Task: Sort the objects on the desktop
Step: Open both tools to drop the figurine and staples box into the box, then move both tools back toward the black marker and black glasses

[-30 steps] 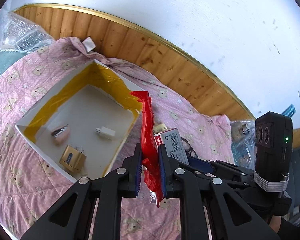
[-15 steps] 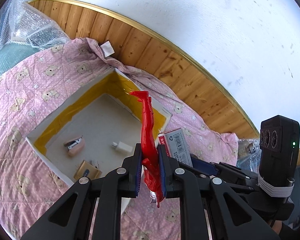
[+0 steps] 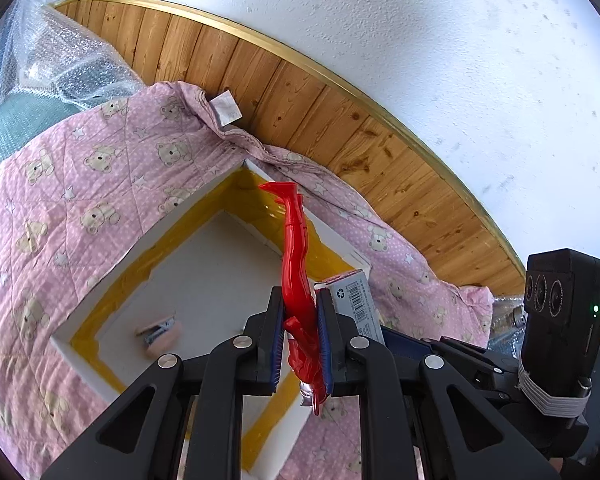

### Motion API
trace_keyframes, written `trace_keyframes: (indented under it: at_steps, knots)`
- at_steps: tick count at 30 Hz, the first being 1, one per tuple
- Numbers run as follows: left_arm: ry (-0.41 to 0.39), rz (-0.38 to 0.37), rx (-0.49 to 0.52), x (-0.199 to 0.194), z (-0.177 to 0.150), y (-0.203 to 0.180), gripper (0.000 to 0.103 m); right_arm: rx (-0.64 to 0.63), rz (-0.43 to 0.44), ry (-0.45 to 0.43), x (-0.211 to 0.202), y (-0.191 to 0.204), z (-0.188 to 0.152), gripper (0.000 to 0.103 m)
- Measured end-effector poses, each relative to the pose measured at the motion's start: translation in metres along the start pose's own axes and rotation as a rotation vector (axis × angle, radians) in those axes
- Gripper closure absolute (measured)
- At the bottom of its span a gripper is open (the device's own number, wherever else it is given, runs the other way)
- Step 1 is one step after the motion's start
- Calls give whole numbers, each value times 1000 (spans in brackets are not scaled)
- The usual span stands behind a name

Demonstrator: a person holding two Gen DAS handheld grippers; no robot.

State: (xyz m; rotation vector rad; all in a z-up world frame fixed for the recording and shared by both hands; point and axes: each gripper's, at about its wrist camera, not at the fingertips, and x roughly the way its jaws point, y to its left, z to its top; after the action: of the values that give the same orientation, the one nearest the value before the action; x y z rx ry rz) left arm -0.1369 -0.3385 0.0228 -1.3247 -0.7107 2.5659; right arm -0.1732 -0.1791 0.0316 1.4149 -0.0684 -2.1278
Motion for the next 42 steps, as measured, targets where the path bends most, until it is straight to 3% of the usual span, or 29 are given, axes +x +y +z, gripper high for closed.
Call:
trace_keyframes:
  at_steps: [18,20,21,23,32,42]
  knots:
    - [32,37,20,59,39,7,87,38,-9,10,39,-28,35,60]
    - [66,71,32,78,43,11,85,8,-68,-17,45,-27,37,55]
    - [96,87,28,87,43,14,78,1,-95,-23,50,-29,38,46]
    - [151,105,-14,106,40,29,73,27,-100,6,60,-36,36,45]
    - [136,99,-71,88,24,54,73,85,-35,35,51,-48,4,45]
    - [171,70,-45,66,-4,34,73,113,-6,40,29,-38,-23,45]
